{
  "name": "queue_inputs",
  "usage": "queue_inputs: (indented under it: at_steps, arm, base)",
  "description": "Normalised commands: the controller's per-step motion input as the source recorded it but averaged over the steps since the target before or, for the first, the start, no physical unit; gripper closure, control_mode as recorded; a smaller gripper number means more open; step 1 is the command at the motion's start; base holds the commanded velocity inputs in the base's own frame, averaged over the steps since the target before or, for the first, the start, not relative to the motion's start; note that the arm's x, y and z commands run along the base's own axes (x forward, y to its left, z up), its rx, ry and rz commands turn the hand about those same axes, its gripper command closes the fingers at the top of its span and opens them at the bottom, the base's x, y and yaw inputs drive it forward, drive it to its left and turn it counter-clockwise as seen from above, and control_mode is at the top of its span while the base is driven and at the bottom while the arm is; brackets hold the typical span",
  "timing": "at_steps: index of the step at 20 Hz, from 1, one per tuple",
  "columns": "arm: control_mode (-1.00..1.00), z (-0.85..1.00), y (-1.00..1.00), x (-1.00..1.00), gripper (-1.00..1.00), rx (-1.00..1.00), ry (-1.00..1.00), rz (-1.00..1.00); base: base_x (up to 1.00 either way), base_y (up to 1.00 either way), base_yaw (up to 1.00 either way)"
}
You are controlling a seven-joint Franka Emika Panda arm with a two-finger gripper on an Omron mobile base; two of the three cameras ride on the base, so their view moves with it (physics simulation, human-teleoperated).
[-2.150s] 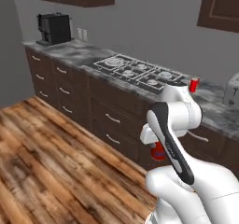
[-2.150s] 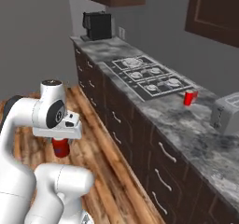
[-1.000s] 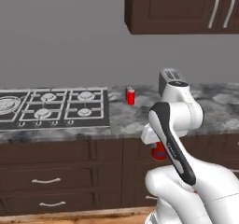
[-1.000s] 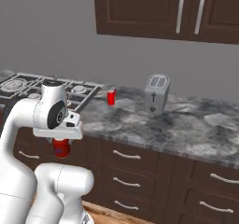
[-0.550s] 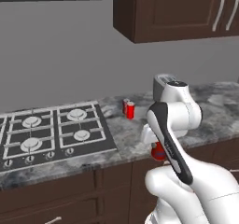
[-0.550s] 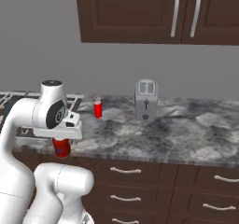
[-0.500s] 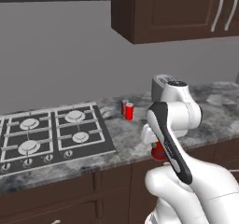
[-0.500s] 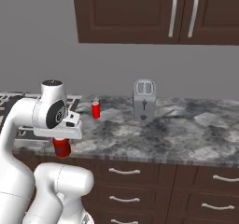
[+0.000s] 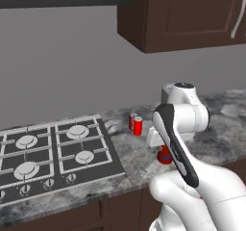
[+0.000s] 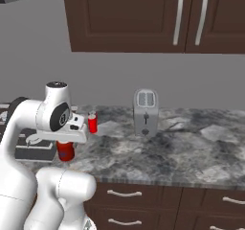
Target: Four empty soda cans are scattered around the kitchen. Gather all the cans and cluster them next to the stove for recycling.
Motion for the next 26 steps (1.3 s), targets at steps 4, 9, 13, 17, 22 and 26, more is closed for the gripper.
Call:
queue_inputs:
  at_steps: [4,9,13,17,22,26]
  arm:
    - [1.00,0.00,0.00,0.00,1.00,0.00,0.00,0.00]
    - [1.00,0.00,0.00,0.00,1.00,0.00,0.00,0.00]
    - [1.00,0.00,0.00,0.00,1.00,0.00,0.00,0.00]
    - [-1.00,0.00,0.06,0.53,1.00,-0.01,0.00,0.00]
    - [-1.00,0.00,0.30,1.00,1.00,-0.05,0.00,0.00]
    - [-1.00,0.00,0.35,0.96,1.00,-0.05,0.00,0.00]
  base:
    - [0.42,0.00,0.03]
    - [0.60,0.00,0.38]
    - [0.30,0.00,0.13]
    - [0.03,0.00,0.00]
    - [0.00,0.00,0.00]
    - [0.00,0.00,0.00]
